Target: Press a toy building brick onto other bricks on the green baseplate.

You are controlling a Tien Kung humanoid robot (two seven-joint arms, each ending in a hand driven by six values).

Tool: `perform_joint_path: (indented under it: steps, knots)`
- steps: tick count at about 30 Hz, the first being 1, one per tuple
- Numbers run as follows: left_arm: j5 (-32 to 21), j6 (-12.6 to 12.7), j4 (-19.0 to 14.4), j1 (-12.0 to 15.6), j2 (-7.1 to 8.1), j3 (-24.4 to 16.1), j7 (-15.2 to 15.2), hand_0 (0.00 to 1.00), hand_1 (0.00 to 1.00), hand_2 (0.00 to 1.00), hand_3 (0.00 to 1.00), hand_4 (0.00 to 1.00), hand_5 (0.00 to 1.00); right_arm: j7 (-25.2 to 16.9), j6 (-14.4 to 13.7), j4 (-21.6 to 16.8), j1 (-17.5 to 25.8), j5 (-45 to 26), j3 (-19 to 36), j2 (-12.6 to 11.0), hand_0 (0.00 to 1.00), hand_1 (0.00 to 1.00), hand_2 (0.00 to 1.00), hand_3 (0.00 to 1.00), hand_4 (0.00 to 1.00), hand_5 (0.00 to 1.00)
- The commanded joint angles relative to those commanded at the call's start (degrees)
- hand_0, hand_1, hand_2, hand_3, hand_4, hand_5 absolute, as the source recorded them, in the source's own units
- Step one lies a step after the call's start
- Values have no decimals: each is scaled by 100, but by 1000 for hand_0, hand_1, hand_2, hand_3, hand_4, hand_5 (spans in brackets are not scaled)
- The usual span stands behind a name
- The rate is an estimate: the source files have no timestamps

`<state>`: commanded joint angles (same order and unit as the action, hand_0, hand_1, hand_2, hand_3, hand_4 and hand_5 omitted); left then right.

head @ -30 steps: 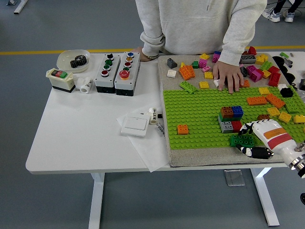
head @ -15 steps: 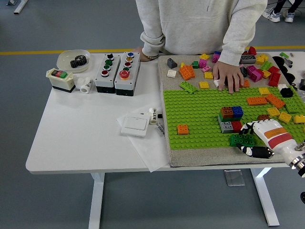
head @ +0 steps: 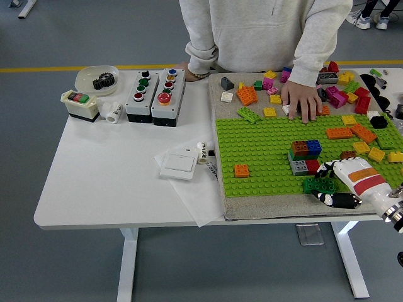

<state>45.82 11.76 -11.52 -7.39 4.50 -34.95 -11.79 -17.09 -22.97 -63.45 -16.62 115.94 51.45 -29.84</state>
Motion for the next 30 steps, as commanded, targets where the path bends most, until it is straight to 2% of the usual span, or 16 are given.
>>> perform_joint_path:
  steps: [13, 15, 23, 30]
  knots:
    - [26, -12, -7, -14, 13, -2, -13, 741, 745, 751, 609, 673, 620, -69, 60, -81, 7, -50, 93, -45, 484, 503, 547, 535, 799, 424]
    - [27, -13, -7, -14, 13, -3, -13, 741, 745, 750, 610, 672, 617, -70, 63, -81, 7, -49, 94, -45, 495, 519, 568, 544, 828, 415]
    - [46, -4, -2, -14, 8, -23, -11, 741, 746, 751, 610, 674, 618, -115, 204, -263, 56, 37, 142, -122, 498, 544, 602, 554, 847, 422]
    - [67, -1, -4, -15, 3, -35, -16, 739, 746, 751, 610, 674, 618, -101, 173, -79, 0, 25, 103, -91, 504, 550, 608, 557, 855, 428]
